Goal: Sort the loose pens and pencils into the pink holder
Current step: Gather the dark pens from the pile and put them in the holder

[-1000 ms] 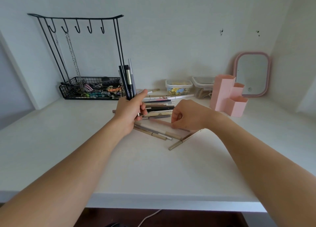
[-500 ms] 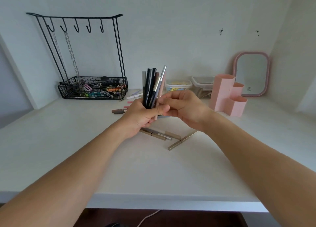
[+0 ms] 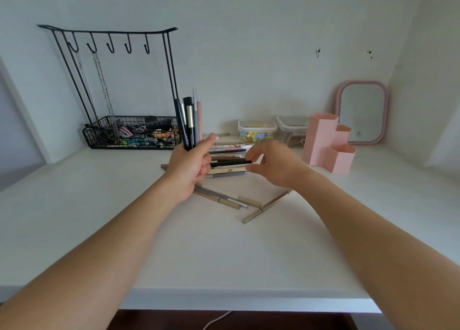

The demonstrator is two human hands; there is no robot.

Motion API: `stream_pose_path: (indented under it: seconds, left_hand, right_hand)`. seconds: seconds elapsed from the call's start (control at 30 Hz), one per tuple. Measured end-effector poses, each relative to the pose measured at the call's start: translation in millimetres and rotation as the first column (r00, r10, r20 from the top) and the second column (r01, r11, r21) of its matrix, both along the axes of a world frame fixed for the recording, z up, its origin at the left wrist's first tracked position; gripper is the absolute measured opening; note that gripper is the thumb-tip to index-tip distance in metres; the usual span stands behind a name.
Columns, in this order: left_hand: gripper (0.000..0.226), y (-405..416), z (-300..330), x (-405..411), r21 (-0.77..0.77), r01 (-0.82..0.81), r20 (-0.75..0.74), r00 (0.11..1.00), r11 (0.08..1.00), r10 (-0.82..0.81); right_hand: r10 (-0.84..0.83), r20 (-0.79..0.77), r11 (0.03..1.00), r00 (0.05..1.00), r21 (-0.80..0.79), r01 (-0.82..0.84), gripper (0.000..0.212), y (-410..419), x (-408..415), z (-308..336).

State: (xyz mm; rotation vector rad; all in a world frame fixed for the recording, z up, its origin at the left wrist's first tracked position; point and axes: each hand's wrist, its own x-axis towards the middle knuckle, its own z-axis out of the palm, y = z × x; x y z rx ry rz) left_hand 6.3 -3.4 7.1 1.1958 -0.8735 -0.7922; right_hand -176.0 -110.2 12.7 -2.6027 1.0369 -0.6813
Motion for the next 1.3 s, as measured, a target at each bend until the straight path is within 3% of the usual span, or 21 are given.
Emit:
stream_pose_path:
  seconds: [0.13,0.47,0.53,0.6,0.67,0.73,0.87,1.0,1.1,1.17,1.23,1.3]
  left_hand:
    - [0.040,-1.6,2.2,2.2,0.032,-0.046,-0.062,0.997,0.998,0.048]
    - [0.028,-5.0,-4.9,1.5,-0.005,-0.007,0.022,1.000,1.000,0.007]
    - [0.029,-5.0,-5.7,1.8,-0.016,-0.007,0.027,1.000,1.000,0.007]
    - [0.030,-4.9,-5.3,0.3,-0.037,0.000,0.038,0.999,0.999,0.001]
    - [0.038,-4.0,-4.3,-2.6,-0.061,0.037,0.045,0.998,0.997,-0.034]
    - [0.045,-4.4,-5.2,-5.3,-0.074,0.105,0.073,0.992,0.992,-0.100]
    - [0.027,-6.4,-10.7,-10.3,-0.056,0.179,0.252,0.954,0.982,-0.160]
    - [0.030,-7.1,-15.6,-13.0,-0.076,0.153,0.414,0.904,0.985,-0.108]
    - [0.013,-4.4,-12.3,-13.8,-0.048,0.140,0.422,0.901,0.989,-0.107]
    - [0.016,-4.4,-9.9,-13.5,-0.052,0.129,0.398,0.912,0.990,-0.098]
    - [0.013,-5.7,-7.9,-11.2,-0.055,0.070,0.309,0.950,0.996,-0.050]
    - [0.011,-6.4,-6.7,-5.5,-0.056,0.021,0.155,0.988,0.998,-0.012]
  right_hand:
    - [-0.014,-0.073,1.000,0.997,0.020,0.016,0.014,-1.9,2.9,-5.9]
    - [0.026,-0.125,0.999,0.992,0.032,-0.022,0.015,-5.4,-1.2,-0.7]
    - [0.032,-0.042,0.998,0.999,0.052,-0.029,0.012,-4.8,-2.7,4.4]
    - [0.030,0.178,0.984,0.984,0.168,-0.060,0.011,-1.0,-3.0,11.0]
    - [0.028,0.439,0.905,0.898,0.370,-0.209,0.014,8.1,-0.7,15.4]
    - [0.024,0.604,0.779,0.797,0.488,-0.394,0.017,19.8,4.7,15.5]
    - [-0.002,0.668,0.646,0.744,0.569,-0.509,0.015,33.8,13.8,10.0]
    - [-0.040,0.678,0.595,0.734,0.606,-0.528,0.009,34.2,14.3,5.5]
    - [-0.017,0.650,0.629,0.760,0.598,-0.498,0.018,32.8,13.5,4.8]
    - [-0.008,0.609,0.702,0.793,0.568,-0.429,0.023,30.1,13.1,7.9]
    - [0.005,0.512,0.893,0.859,0.385,-0.234,0.017,23.3,10.5,10.7]
    - [0.036,0.334,0.990,0.942,0.119,-0.080,0.010,16.2,5.8,13.5]
